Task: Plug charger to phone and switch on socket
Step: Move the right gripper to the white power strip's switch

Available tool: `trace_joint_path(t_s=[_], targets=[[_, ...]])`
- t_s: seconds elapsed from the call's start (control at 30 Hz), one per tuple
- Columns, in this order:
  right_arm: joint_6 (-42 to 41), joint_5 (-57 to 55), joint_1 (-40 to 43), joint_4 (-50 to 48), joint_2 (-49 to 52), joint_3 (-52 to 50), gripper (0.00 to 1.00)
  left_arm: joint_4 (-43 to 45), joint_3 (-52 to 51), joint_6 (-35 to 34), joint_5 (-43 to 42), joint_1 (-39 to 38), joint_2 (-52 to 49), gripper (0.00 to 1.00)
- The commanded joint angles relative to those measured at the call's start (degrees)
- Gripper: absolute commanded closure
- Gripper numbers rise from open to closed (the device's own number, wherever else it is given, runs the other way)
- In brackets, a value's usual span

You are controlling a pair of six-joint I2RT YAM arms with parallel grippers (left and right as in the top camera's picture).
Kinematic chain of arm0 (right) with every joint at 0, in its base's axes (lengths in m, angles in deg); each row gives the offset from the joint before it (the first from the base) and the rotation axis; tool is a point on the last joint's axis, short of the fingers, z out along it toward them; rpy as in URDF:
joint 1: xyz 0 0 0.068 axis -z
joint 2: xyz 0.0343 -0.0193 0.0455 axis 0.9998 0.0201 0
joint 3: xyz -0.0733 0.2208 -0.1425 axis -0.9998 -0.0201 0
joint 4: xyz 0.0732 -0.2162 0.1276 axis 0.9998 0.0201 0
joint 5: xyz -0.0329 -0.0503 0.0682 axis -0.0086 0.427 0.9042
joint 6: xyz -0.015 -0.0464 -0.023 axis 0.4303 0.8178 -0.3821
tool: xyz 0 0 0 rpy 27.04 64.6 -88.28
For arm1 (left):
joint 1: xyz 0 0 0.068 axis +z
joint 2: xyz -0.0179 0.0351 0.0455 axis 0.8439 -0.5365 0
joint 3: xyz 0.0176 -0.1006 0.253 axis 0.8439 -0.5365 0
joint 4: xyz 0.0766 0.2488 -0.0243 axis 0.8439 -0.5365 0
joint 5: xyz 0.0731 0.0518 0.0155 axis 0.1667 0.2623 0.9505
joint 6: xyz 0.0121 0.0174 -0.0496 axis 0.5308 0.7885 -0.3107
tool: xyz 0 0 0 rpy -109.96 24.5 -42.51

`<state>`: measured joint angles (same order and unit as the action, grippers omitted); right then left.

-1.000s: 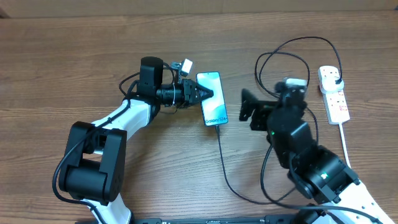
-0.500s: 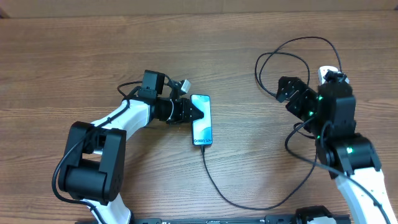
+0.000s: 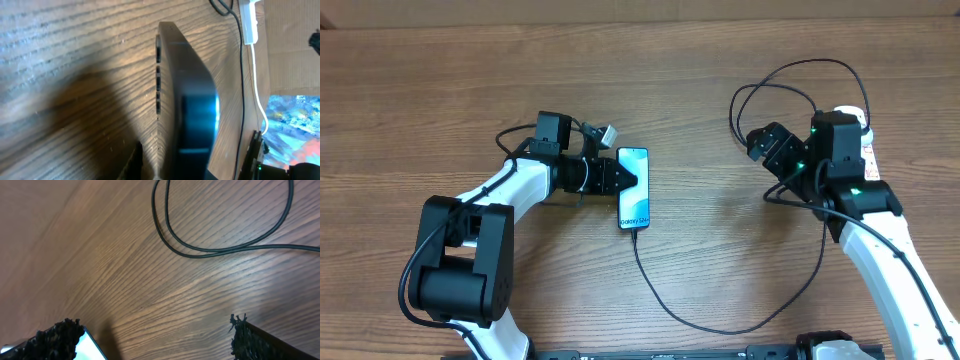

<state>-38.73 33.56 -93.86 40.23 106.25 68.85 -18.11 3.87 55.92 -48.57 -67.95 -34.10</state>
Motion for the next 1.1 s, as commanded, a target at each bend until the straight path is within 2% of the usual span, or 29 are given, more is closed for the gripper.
trace_joint_path(t_s=[0.0, 0.13, 0.37, 0.47, 0.67, 0.87, 1.07], targets=[[-0.2, 0.8, 0.2, -0.9, 0.2, 1.3, 0.00, 1.7, 0.0, 2.1, -0.7, 0.0, -0.6, 0.73], [-0.2, 0.8, 0.2, -1.1, 0.2, 1.3, 0.00, 2.6, 0.0, 0.7, -0.9, 0.0, -2.6, 0.73], [-0.2, 0.7, 0.2, -0.8, 0.2, 1.3, 0.00, 2.6, 0.0, -0.4, -5.8, 0.0, -7.3, 0.84], [-0.2, 0.6, 0.3, -0.8, 0.2, 1.3, 0.00, 2.6, 0.0, -0.4, -7.1, 0.0, -7.5, 0.85], [-0.2, 0.6, 0.3, -1.0, 0.2, 1.3, 0.00, 2.6, 0.0, -0.4, -7.0, 0.0, -7.5, 0.78], [-0.2, 0.0, 0.3, -1.8, 0.2, 1.3, 0.00, 2.4, 0.0, -0.5, -5.1, 0.0, -7.5, 0.68], [-0.2, -0.1, 4.1, -1.0, 0.2, 1.9, 0.00, 2.3, 0.0, -0.7, -3.4, 0.0, -7.5, 0.59]])
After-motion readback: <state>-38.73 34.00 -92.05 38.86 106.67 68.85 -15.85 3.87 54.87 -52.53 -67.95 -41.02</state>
